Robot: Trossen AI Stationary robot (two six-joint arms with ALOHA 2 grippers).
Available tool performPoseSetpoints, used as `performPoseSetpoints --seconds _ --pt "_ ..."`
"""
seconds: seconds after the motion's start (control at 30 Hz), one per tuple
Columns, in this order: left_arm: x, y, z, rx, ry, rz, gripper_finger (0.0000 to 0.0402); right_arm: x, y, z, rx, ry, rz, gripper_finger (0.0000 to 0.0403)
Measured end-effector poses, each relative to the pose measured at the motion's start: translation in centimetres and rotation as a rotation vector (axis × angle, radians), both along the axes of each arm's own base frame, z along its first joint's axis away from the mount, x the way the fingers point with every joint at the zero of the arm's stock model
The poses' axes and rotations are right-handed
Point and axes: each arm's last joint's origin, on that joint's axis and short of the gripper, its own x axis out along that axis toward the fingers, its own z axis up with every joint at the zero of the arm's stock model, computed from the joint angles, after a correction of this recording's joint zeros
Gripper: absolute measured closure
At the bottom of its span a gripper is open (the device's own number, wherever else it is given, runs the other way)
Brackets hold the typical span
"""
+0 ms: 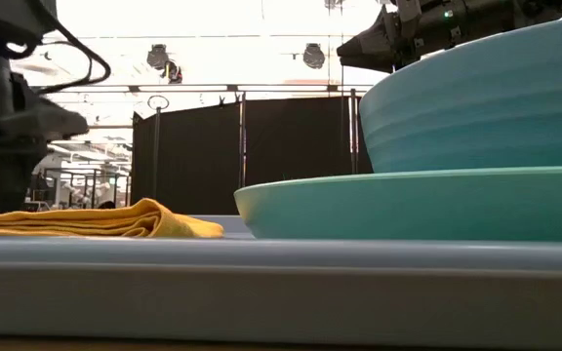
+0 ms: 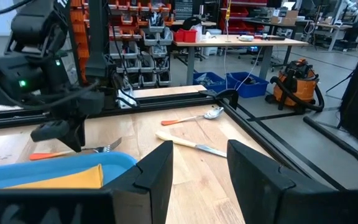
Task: Set up tray
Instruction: Put the orange fork on the yellow napkin
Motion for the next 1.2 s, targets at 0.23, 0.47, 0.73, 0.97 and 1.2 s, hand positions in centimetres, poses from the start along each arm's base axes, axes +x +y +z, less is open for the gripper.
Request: performPoseSetpoints --seconds 0.23,0.47,0.73,0.97,1.2 --pt "0.6 0.1 -0.9 -0.015 0.059 -0.036 0.0284 0.0 0.0 0.0 0.0 0.0 0.0 0.0261" --pt "0.7 0.2 -1.0 0.0 0.054 -0.084 0.0317 -1.5 0.6 1.0 -0.03 0.023 0.195 0.0265" --pt "0.6 0.1 -1.0 0.055 0.043 -0.132 0.0387 -7.4 1.7 -1.4 -0.032 -0.047 0.334 0.0292" --pt "0.4 -0.1 -1.0 0.111 0.025 -0.183 0.0391 -11.7 1.7 -6.9 -0.005 -0.212 0.326 0.0311" --pt "0.2 -0.3 0.3 0.184 -0.086 -0.199 0.0391 -13.0 1.7 -6.9 -0.046 -0.313 0.327 0.0312"
